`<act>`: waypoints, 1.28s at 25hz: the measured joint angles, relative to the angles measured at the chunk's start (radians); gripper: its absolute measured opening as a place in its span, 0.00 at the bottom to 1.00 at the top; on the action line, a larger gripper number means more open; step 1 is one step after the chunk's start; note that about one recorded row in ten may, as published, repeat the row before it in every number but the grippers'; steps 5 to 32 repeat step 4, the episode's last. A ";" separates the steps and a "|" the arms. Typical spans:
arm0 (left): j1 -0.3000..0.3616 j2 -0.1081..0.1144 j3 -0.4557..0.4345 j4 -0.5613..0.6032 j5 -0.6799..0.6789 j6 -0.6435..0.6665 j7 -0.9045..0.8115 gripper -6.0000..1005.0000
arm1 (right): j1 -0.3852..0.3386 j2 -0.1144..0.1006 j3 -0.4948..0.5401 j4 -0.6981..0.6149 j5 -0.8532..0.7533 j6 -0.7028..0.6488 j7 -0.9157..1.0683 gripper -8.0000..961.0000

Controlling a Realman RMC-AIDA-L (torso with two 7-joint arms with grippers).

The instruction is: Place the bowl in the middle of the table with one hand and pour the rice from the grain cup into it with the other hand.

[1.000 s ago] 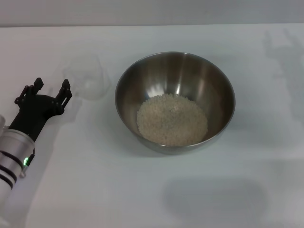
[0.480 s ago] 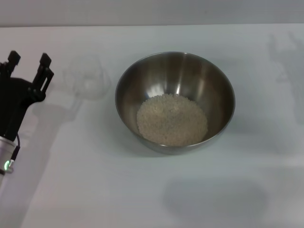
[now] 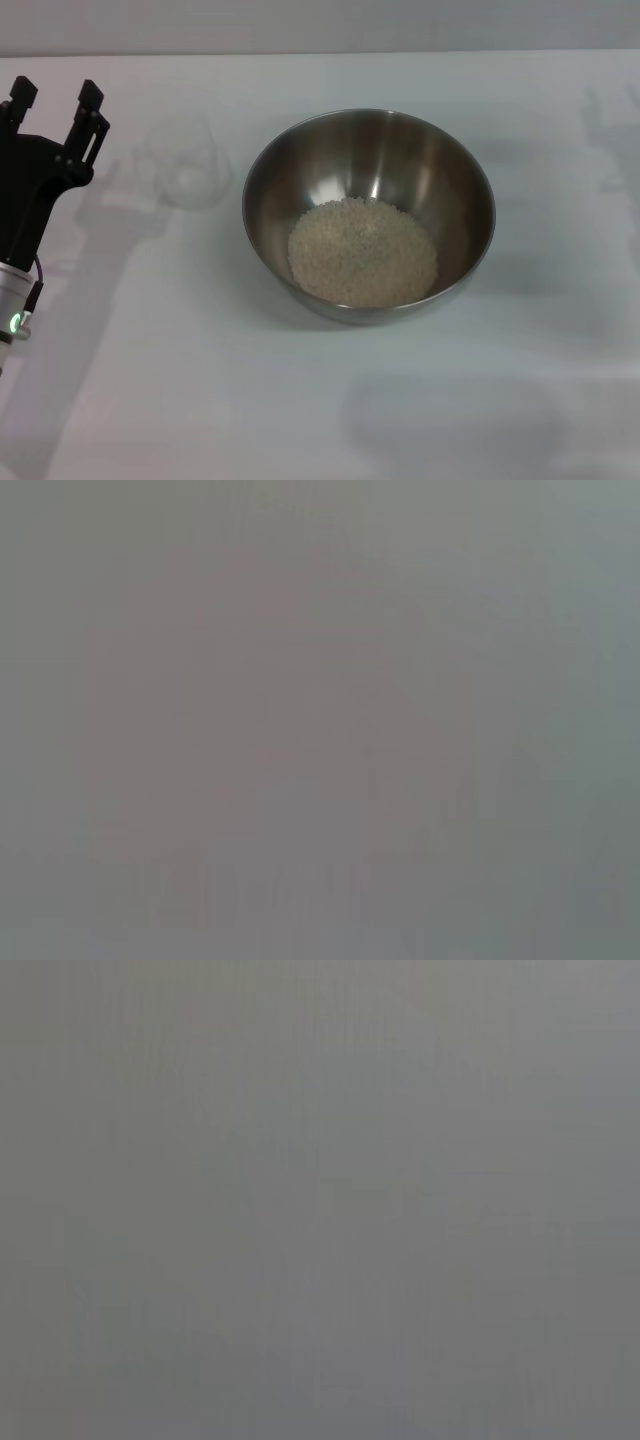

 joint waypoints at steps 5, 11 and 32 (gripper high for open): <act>-0.002 0.000 -0.009 0.000 0.000 0.000 0.000 0.72 | -0.001 0.000 -0.003 0.003 -0.001 0.023 0.000 0.55; -0.002 0.000 -0.009 0.000 0.000 0.000 0.000 0.72 | -0.001 0.000 -0.003 0.003 -0.001 0.023 0.000 0.55; -0.002 0.000 -0.009 0.000 0.000 0.000 0.000 0.72 | -0.001 0.000 -0.003 0.003 -0.001 0.023 0.000 0.55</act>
